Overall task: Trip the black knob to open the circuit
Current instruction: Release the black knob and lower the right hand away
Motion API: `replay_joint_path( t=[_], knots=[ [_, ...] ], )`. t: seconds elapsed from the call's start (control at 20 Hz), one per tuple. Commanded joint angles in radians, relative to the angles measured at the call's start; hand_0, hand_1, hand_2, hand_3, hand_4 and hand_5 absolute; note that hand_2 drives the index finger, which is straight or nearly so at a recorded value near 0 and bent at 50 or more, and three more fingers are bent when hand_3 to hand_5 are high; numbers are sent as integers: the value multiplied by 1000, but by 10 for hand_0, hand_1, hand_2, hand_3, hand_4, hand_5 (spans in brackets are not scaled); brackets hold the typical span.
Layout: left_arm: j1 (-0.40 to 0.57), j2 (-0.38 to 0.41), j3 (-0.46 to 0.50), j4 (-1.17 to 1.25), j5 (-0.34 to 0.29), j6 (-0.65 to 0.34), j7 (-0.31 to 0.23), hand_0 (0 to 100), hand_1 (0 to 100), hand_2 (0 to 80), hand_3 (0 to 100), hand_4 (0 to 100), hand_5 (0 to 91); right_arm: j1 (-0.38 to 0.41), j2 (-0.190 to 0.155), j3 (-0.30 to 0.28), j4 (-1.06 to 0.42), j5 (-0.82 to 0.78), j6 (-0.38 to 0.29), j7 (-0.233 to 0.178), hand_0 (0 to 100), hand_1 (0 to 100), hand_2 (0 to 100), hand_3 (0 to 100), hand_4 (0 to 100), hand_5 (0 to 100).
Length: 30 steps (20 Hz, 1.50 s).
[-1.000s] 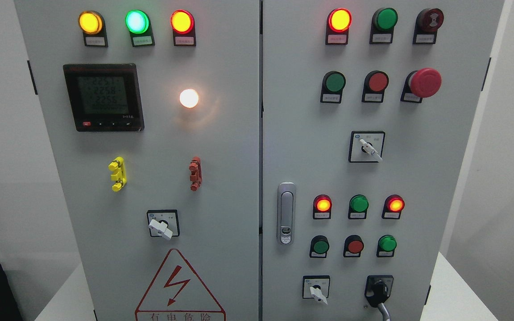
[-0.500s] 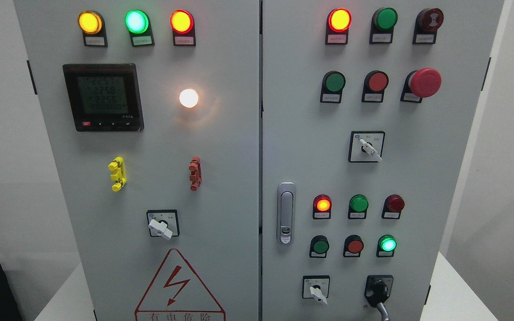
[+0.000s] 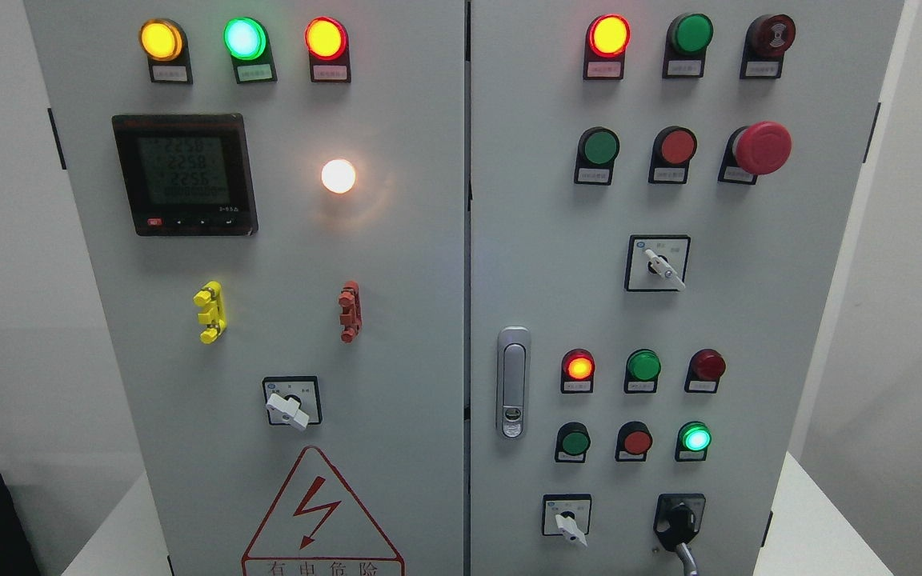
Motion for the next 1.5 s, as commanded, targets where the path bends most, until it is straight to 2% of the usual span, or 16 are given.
replay_joint_path(
  t=[0.0, 0.95, 1.45],
  knots=[
    [-4, -2, 1, 0, 2, -2, 0, 120, 389, 0, 0, 0, 0, -29, 3, 42, -31, 7, -24, 27, 904, 827, 0, 1000, 993, 909],
    [-4, 0, 1, 0, 2, 0, 0, 120, 389, 0, 0, 0, 0, -26, 4, 22, -26, 4, -23, 26, 909, 833, 0, 1000, 990, 905],
    [-4, 0, 1, 0, 2, -2, 0, 120, 389, 0, 0, 0, 0, -24, 4, -10, -26, 2, -21, 24, 910, 840, 0, 1000, 993, 904]
  ],
)
